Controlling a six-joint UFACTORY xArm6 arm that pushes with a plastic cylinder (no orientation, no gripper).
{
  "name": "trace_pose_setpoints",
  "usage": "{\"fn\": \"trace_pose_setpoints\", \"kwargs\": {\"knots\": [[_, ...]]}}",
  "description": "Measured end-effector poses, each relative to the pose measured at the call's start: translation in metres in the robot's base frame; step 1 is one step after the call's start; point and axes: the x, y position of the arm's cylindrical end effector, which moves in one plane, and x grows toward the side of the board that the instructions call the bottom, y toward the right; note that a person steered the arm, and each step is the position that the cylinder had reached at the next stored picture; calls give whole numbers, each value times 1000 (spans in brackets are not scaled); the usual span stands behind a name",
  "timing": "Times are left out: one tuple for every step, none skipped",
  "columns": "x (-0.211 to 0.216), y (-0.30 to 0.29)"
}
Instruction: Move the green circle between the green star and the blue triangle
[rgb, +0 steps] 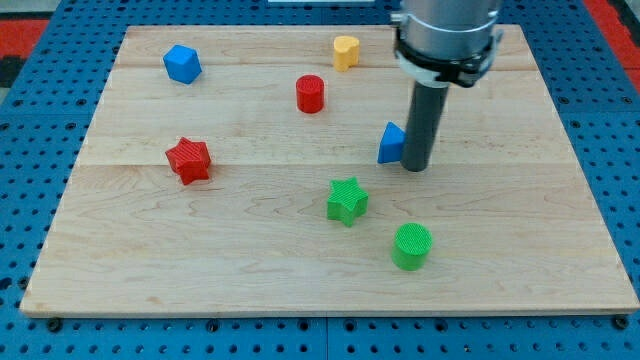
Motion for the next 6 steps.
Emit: {"fn": "trace_pose_setpoints", "kwargs": {"knots": [[45,35],[95,51],[163,59],[159,10],[138,-13],[100,-12]]}}
